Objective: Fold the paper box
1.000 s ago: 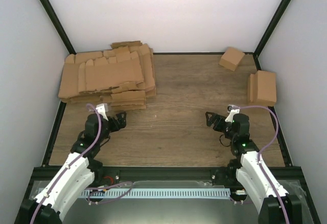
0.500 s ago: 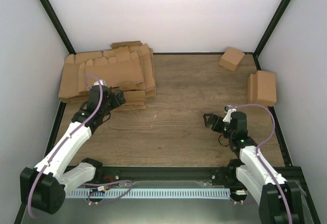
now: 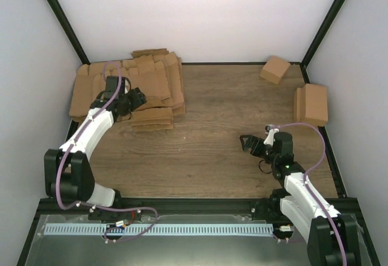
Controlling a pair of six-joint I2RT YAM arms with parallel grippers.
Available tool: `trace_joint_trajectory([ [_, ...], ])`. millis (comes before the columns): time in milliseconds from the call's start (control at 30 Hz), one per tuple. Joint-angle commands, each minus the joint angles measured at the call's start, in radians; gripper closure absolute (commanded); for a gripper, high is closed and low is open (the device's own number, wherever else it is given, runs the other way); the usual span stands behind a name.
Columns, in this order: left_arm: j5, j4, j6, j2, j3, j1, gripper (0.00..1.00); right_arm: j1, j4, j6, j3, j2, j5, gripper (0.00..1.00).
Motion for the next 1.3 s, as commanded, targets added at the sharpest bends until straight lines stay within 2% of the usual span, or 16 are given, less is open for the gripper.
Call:
trace_joint_trajectory([
  [0, 0.298, 0.092, -0.234, 0.082, 0.014, 0.039, 0.24, 0.006, 0.012, -0.004, 0.048, 0.0, -0.017, 0.0],
  [100, 0.251, 0.16, -0.442, 0.076, -0.011, 0.036, 0.21, 0.006, 0.01, -0.004, 0.046, -0.008, -0.013, 0.0],
  [233, 0.123, 0.102, -0.686, 0.073, 0.006, 0.022, 0.2, 0.006, 0.008, -0.003, 0.039, -0.031, -0.007, 0.0],
  [433, 0.06, 0.006, -0.837, 0.121, 0.101, -0.003, 0.2, 0.006, 0.017, -0.003, 0.036, -0.031, -0.01, 0.0],
  [533, 0.036, 0.009, -0.916, 0.127, 0.104, -0.023, 0.2, 0.006, 0.018, -0.003, 0.037, -0.028, -0.009, 0.0],
  [767, -0.059, -0.097, -1.003, 0.213, 0.234, -0.077, 0.24, 0.006, 0.024, -0.003, 0.037, -0.02, -0.01, 0.0],
  [1067, -0.09, -0.068, -1.078, 0.283, 0.253, -0.114, 0.25, 0.006, 0.019, -0.002, 0.039, -0.02, -0.005, 0.0],
  [1167, -0.081, -0.065, -1.086, 0.305, 0.253, -0.114, 0.3, 0.006, 0.021, -0.003, 0.036, -0.026, -0.004, 0.0],
  [1267, -0.08, -0.061, -1.084, 0.32, 0.257, -0.114, 0.31, 0.006, 0.023, -0.003, 0.037, -0.024, -0.003, 0.0],
])
